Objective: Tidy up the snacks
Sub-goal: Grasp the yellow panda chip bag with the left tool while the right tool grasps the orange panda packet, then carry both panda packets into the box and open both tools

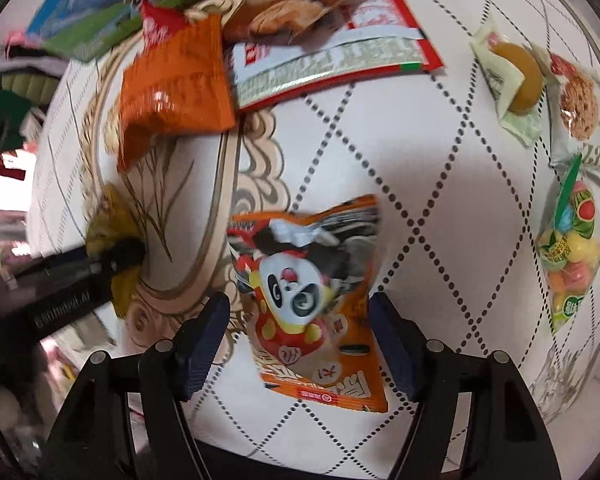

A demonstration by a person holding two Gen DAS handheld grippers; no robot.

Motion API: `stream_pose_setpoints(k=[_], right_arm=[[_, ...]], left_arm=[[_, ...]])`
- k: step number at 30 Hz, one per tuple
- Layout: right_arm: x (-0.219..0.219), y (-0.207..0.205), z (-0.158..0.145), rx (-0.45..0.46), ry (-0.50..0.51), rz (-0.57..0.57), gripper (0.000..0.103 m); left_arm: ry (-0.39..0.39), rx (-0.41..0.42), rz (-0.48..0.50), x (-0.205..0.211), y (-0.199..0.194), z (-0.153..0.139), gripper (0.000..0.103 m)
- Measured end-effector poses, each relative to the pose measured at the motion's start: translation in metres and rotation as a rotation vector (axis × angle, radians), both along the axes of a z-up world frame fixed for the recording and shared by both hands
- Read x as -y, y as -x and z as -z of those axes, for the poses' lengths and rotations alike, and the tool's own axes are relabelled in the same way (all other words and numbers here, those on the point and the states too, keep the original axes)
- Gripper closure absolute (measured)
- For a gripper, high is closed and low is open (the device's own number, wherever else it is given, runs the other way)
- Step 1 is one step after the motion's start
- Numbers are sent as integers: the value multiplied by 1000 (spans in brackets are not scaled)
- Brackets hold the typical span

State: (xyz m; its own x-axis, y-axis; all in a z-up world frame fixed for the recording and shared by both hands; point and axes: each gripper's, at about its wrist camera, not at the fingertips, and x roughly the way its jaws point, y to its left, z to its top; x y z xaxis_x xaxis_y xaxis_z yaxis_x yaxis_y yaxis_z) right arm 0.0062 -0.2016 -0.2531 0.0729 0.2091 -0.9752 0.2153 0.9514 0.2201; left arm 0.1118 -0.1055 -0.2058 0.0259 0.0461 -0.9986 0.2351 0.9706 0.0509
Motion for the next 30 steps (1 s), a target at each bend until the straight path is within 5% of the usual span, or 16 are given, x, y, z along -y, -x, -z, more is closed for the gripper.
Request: stream_pose_setpoints(k=[6,12,20,25,30], right_arm=[[-17,3,4,26,82,-27,41],[-14,12,-20,64,16,-21,48],[-7,-2,-76,159,-97,-19,49],[11,-40,-141,264,-175,-5,49],[25,-120,-200,377,-169,2,49]], left_arm=[[15,47,-12,-11,19,-33,60],[82,57,-16,-21,46,-72,61],[206,139,-20,-27,48,-173,61],[285,193,-28,-22,-15,-196,61],[260,273,-17,-7,-103,-205,61]])
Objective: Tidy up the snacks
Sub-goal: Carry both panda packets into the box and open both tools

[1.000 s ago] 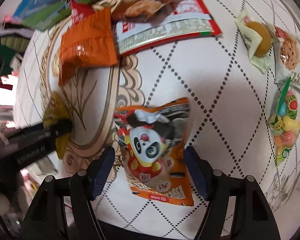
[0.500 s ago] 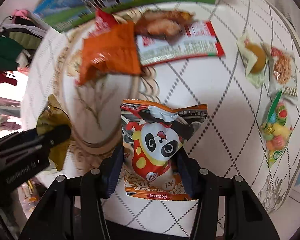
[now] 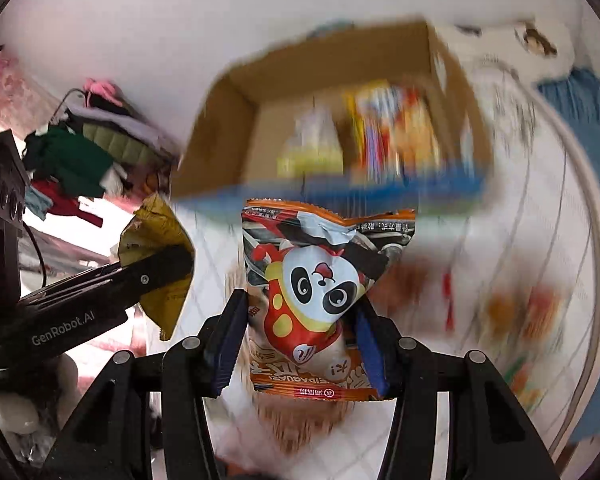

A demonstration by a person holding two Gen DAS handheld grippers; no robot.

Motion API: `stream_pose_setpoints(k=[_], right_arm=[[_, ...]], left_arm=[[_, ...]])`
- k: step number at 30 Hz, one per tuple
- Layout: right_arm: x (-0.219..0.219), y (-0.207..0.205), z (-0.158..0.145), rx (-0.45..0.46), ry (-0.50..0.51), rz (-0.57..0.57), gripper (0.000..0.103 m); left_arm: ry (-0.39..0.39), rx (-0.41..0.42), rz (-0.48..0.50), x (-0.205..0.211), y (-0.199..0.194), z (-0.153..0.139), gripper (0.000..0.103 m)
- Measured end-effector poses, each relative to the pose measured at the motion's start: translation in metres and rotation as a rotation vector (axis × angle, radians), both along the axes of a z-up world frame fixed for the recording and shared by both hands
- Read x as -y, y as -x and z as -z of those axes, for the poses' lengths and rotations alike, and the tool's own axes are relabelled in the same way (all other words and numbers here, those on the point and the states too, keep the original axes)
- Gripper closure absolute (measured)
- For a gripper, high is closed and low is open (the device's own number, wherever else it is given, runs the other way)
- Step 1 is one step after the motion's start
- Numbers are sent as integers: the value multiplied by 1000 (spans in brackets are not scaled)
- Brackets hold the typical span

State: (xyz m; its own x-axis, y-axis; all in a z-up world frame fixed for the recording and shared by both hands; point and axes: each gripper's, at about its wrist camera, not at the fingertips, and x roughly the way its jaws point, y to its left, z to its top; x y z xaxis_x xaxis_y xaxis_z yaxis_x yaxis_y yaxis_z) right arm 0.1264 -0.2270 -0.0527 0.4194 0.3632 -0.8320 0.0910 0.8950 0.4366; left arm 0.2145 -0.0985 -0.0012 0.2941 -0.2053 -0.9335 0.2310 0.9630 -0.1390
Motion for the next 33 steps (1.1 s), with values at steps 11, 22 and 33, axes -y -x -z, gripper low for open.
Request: stream_pose_setpoints(k=[11,22,33], right_arm=[[16,-220,7,-94,37,-67,49],[21,-308,71,-217,56,-55,12],[34,-278,75,-213,167,-6,12]], left_arm=[[-174,-116,-21,17,-179,41,61],[-202,-179,-74,10,-238,67,26],[-167,-147,-61,10,-218,68,19]])
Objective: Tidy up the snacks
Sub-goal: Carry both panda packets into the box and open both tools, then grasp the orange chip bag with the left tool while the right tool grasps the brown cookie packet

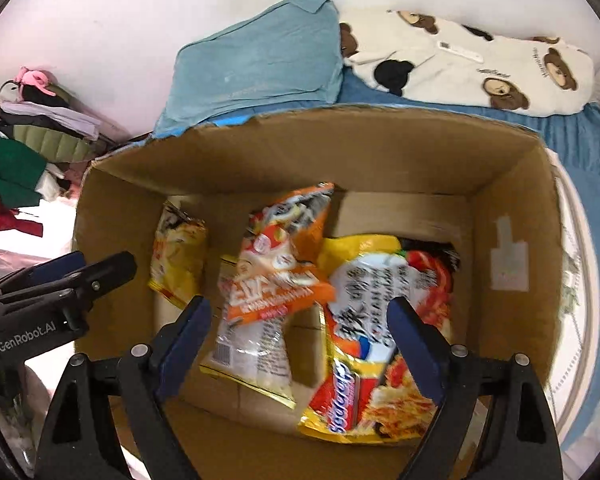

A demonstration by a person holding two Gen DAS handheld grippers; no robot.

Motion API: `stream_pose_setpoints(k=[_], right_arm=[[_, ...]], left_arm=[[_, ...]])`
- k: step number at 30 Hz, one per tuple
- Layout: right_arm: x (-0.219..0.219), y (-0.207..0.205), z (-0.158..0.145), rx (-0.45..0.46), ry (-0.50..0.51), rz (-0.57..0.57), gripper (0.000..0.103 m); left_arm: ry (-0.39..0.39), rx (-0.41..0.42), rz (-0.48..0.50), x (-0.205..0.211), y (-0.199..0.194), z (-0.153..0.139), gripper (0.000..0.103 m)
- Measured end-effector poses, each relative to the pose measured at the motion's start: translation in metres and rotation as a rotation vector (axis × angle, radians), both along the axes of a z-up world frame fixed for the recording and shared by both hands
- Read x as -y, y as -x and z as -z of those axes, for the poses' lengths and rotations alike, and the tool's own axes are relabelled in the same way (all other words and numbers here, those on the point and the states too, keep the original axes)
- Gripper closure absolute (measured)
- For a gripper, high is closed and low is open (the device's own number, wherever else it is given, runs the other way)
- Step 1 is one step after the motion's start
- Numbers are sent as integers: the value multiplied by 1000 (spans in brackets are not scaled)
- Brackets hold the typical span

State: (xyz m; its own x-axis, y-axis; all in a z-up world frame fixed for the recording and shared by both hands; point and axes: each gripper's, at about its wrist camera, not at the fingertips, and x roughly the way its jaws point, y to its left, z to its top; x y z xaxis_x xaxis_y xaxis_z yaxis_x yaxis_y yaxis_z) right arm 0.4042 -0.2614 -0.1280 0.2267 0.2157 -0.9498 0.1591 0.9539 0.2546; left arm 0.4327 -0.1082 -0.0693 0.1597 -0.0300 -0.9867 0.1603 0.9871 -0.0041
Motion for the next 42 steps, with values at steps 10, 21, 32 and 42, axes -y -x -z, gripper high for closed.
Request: stream_pose_setpoints(k=[10,21,32,42], right_arm=[[8,57,-24,57,107,7,12],[11,155,-62,206,58,9,12],[37,275,-23,117,-13,125,29],[53,322,31,8,-15,185,30]], left_arm=[[4,87,-3,-1,63,-20,19],[70,226,-9,-8,164,-61,19],[-163,172,514,40,269,25,19],[-445,82,1045,88,316,118,19]])
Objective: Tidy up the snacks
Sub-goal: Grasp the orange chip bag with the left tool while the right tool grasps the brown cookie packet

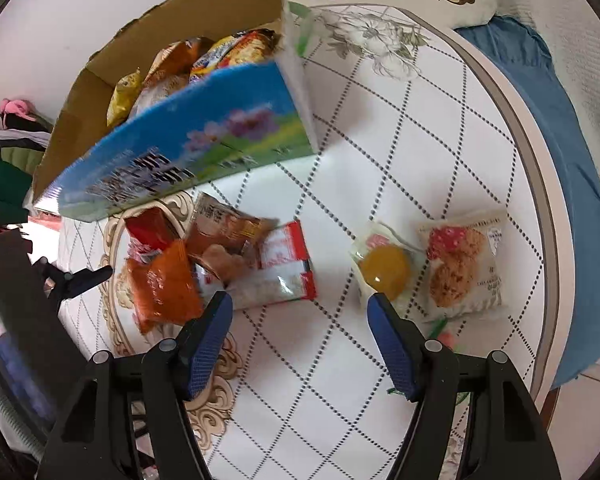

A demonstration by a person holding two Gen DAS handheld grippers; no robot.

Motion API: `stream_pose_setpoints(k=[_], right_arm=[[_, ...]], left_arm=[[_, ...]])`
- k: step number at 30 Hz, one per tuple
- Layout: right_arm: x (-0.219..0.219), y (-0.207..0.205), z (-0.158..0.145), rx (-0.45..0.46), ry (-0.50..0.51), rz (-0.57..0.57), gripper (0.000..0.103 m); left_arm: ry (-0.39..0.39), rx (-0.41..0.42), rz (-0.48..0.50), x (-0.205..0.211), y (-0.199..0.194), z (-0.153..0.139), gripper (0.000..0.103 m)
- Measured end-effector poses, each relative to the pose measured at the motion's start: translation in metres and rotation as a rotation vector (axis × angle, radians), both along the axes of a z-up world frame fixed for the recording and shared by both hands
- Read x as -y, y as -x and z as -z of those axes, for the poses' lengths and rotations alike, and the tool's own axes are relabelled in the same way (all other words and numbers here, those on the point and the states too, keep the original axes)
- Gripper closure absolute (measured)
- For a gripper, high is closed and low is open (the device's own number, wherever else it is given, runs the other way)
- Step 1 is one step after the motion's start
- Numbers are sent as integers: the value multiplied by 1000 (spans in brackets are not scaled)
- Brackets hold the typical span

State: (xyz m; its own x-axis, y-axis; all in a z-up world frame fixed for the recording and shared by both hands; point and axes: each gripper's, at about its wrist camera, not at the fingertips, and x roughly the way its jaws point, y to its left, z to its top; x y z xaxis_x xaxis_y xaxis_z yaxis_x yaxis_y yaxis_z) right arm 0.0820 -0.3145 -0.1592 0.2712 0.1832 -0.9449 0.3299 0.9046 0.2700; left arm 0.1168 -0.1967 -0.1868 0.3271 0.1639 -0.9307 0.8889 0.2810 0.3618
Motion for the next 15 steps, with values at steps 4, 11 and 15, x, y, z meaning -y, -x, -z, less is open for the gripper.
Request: stream_pose_setpoints(k=[4,11,15], right_arm=[[3,6,6,-11,13,-7,30],[-18,-13,4,22,47,-112,30],[-47,-47,9,42,96,-214,30]], left_arm=[[-32,3,11,0,-8,18,32],[176,-125,-408,-46,-46,-5,50],[292,-214,-782,-97,-62,-8,50]])
